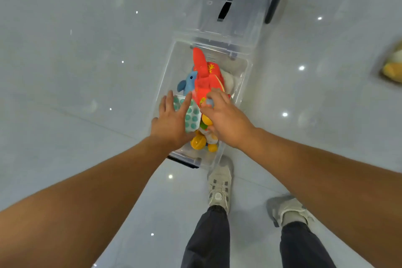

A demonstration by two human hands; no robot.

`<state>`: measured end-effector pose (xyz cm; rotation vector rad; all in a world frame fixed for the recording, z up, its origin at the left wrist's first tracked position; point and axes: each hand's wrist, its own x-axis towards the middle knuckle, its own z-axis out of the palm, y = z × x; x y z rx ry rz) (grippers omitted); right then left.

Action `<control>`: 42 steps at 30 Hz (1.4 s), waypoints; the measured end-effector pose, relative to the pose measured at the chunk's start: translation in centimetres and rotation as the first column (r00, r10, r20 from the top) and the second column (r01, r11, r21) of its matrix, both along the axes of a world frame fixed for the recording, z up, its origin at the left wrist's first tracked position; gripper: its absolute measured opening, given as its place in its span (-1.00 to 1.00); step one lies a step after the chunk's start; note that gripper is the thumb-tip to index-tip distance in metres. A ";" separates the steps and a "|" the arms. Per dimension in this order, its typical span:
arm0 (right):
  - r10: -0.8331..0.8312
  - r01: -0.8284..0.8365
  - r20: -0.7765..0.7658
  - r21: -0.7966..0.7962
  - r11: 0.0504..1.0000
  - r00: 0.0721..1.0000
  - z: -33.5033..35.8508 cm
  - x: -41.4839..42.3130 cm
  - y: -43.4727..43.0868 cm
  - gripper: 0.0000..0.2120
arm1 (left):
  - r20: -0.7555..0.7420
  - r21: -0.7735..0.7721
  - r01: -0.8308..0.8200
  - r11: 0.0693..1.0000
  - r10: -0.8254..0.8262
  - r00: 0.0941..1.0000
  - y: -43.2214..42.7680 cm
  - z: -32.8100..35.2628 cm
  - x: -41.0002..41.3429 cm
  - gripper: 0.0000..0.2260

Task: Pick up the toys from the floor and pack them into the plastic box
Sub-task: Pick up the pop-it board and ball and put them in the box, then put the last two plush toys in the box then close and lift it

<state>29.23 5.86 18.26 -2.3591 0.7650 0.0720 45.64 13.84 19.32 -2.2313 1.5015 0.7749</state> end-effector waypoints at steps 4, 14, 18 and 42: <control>0.022 -0.004 -0.131 0.133 0.991 0.991 -1.6 1.1 0.1 -0.56 | -0.090 0.058 -0.058 0.997 0.063 0.994 -0.5 -1.4 0.4 0.01; -0.267 0.297 -0.161 0.208 0.932 0.950 -2.9 -5.7 -0.2 -0.60 | -0.106 0.100 -0.019 0.995 0.029 0.994 -1.4 -2.0 -3.6 -0.02; -0.420 0.461 -0.215 0.202 0.864 0.882 -1.9 -12.9 -1.5 -0.65 | -0.128 0.062 0.093 0.994 -0.084 0.988 -5.5 -0.7 -8.8 -0.10; -0.851 0.996 -0.517 -0.055 -0.077 -0.094 -12.1 -62.1 -1.8 -0.33 | -0.028 0.027 0.730 0.683 -0.729 0.684 -30.3 -12.1 -55.3 -0.17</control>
